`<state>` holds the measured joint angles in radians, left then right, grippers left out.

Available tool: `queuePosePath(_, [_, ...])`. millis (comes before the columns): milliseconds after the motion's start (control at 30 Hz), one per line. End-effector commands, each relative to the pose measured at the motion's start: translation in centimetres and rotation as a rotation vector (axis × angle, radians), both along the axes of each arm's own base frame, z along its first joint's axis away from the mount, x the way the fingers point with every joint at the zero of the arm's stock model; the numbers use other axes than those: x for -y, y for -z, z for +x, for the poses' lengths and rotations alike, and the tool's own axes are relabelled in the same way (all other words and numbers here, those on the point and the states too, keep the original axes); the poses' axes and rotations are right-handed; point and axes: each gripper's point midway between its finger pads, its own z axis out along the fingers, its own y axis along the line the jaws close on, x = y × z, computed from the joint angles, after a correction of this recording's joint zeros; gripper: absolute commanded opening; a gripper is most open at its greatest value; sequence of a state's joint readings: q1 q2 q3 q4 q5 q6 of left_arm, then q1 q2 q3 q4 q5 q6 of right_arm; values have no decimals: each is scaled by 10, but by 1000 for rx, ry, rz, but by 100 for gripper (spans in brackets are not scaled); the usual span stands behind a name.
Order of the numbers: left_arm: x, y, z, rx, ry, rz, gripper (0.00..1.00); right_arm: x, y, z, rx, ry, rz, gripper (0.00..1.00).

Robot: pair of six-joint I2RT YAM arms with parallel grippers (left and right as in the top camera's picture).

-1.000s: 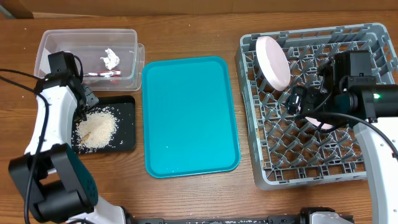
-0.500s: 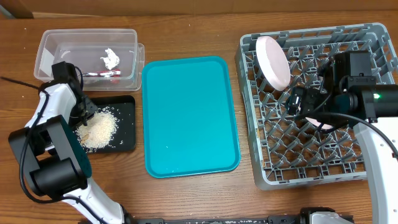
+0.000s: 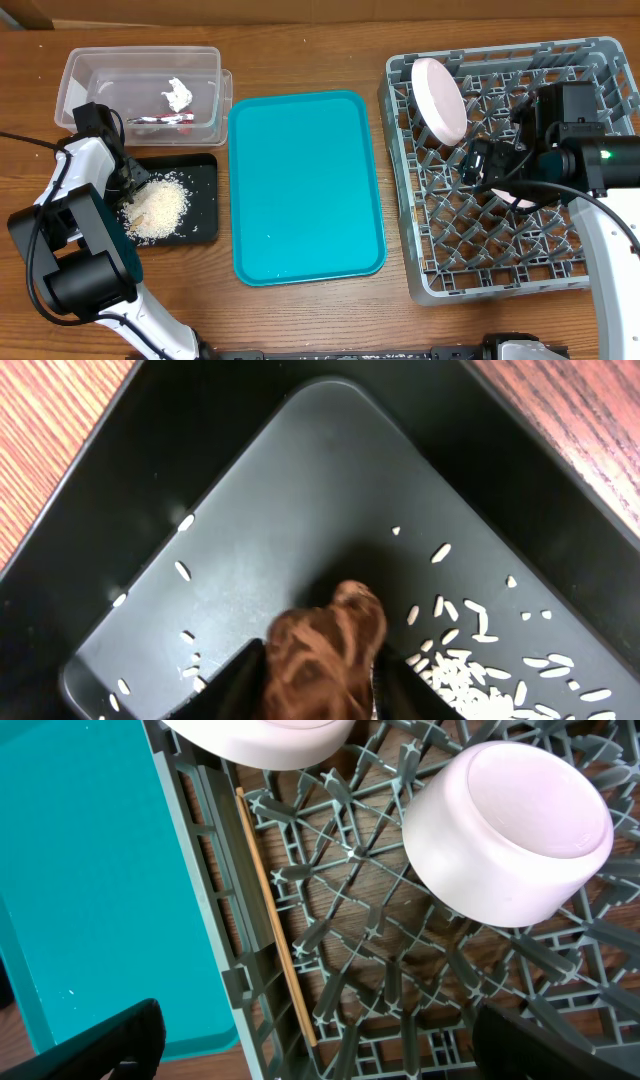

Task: Sort waste into correct bins and load items into the dishwasher
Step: 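Carry the brown scrap left and drop it onto the black rice tray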

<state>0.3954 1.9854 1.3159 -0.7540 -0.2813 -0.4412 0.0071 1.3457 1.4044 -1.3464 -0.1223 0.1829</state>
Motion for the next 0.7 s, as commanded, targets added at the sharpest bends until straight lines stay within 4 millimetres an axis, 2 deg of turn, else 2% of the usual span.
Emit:
queuePosePath(0, [-5,1,0,-4,-16,15,44,2,-6,3,25,2,-10,100])
queuePosePath(133, [-1,1,1,5,-11,-13,55,2,-6,3,23,2,-10,100])
queuePosePath(267, [-1,-15,7,35,-9,-16,66,2,-6,1,17,-2,-11,100])
queuePosePath(367, [-4,-40,15,74,-8,1,72,2,-6,2,21,-2,-12,100])
queuePosePath(533, [-7,-97,31,180,0,31,75,2,-8,8,44,-2,-11,100])
queuePosePath(600, [-2,-117,37,227,14,26,75,2,-10,12,63,-1,-11,100])
queuePosePath(667, [11,-133,45,282,45,-5,76,2,-12,20,91,-1,-11,100])
